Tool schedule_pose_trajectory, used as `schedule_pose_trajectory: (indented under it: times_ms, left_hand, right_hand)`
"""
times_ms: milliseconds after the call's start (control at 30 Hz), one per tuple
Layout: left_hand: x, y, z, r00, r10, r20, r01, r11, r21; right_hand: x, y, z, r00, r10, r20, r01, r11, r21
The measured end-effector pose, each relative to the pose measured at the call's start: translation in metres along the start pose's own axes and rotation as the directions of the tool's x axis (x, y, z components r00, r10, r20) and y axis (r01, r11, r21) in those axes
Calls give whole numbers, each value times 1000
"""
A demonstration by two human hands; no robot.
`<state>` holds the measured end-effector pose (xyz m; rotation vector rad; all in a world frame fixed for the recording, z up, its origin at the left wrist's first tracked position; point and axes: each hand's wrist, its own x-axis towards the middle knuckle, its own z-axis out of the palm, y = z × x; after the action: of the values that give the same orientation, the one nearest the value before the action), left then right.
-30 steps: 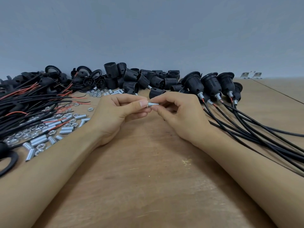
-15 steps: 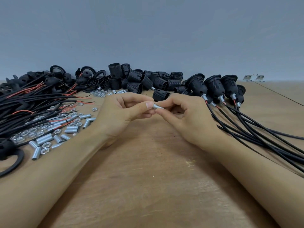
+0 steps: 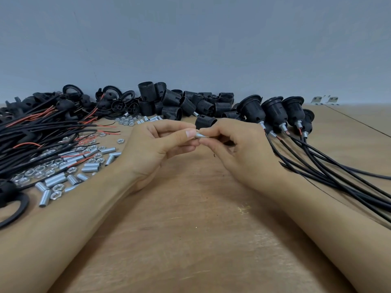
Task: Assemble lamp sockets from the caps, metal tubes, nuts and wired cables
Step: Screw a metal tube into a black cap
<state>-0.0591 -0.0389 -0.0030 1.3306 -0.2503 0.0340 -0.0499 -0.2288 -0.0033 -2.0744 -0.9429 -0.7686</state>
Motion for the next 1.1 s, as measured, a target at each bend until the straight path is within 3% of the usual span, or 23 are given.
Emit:
schedule_pose_trajectory:
  times_ms: [100, 267, 567, 733, 867, 1100]
  left_hand:
    - [0, 1, 1, 993, -114, 11, 114, 993, -39]
    - [0, 2, 1, 971, -238, 20, 239, 970, -45]
    - [1, 1, -1, 989, -149, 9, 149, 982, -116]
    - [-1, -3, 0, 999, -45, 8, 45, 999, -13]
    - [-4, -5, 4, 999, 1, 40, -6, 992, 124]
    - [-3, -2, 3, 999, -13, 36, 10, 996, 84]
  right_hand:
    - [0, 3, 0, 985, -173, -23, 168, 975, -147]
    - [1, 3, 0, 950, -310, 19, 309, 937, -166]
    - [1, -1, 0, 998, -57, -11, 56, 995, -81]
    - [1, -3, -4, 993, 107, 53, -111, 991, 80]
    - [-2, -3, -4, 990, 132, 57, -139, 982, 131]
    - [-1, -4, -3, 991, 132, 4, -132, 982, 135]
